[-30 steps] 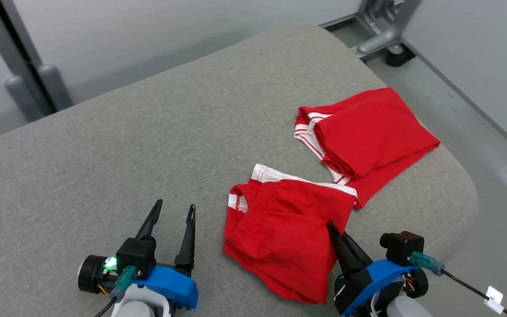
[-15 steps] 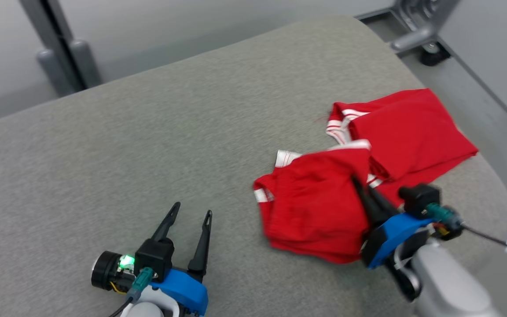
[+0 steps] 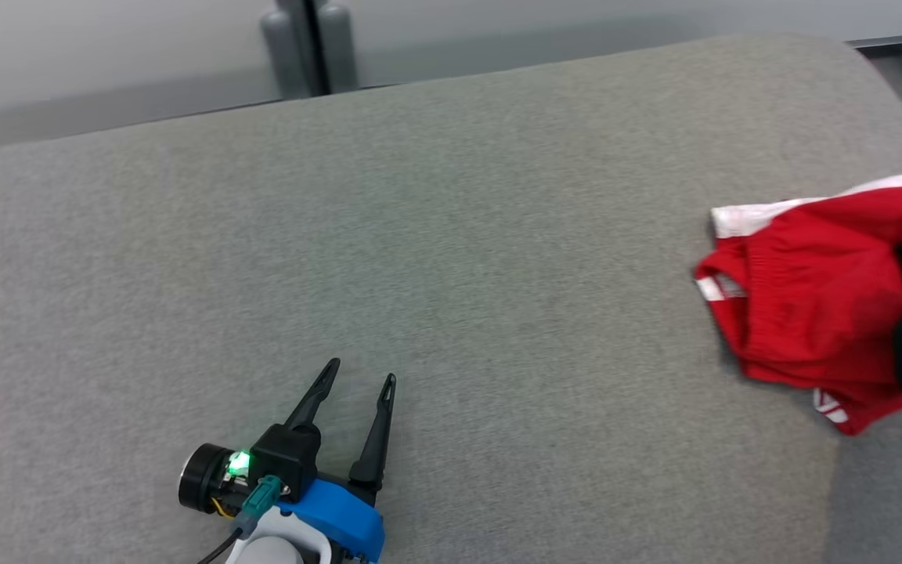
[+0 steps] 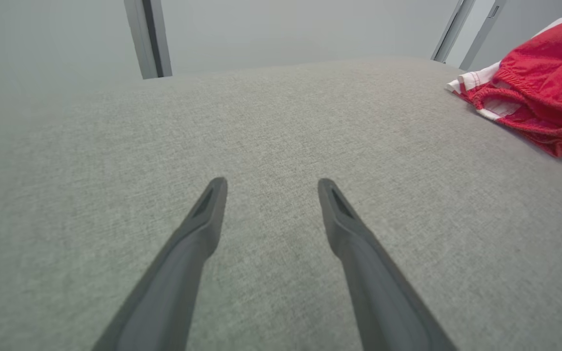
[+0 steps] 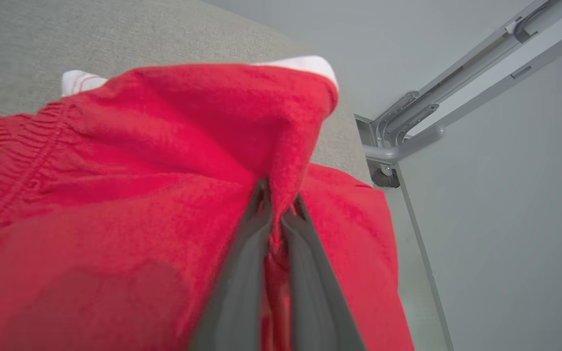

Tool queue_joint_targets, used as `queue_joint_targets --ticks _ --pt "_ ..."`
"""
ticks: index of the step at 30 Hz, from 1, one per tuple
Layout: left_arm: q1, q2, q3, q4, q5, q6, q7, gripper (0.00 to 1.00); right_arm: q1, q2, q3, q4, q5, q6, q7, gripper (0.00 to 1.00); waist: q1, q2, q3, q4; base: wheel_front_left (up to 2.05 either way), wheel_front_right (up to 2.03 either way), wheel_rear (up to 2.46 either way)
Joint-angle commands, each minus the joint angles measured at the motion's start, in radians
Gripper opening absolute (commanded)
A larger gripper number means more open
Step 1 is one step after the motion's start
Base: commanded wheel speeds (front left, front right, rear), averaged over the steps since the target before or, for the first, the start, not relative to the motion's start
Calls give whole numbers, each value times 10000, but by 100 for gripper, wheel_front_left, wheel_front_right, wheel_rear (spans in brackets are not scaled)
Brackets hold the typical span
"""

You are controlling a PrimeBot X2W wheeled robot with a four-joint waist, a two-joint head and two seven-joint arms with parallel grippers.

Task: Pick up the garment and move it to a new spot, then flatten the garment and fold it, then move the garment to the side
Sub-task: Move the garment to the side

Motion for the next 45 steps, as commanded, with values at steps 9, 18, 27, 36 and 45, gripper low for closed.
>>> queue_joint_targets --ticks 9,18,27,36,45 --pt "-59 9 20 -157 -108 106 -28 100 -170 -940 -1388 1148 -865 -14 34 0 -1 -2 244 583 0 0 0" --pt "-214 10 71 -102 21 103 -27 100 -443 -483 -2791 1462 -1750 -12 -587 100 -1 -2 210 474 0 0 0" --pt "-111 12 390 -168 -28 346 -28 100 -218 1236 -4447 -395 -3105 -9 -1159 100 -1 -2 -132 539 0 0 0" --pt "-123 12 925 -232 -34 854 -27 100 1914 4022 -4811 -3674 -2826 -8 -1171 100 -1 -2 -664 1208 0 0 0" --pt "211 6 1354 33 95 1379 -27 100 4038 4703 -4402 -4607 -2231 -8 -1173 100 -1 -2 -1231 1968 0 0 0"
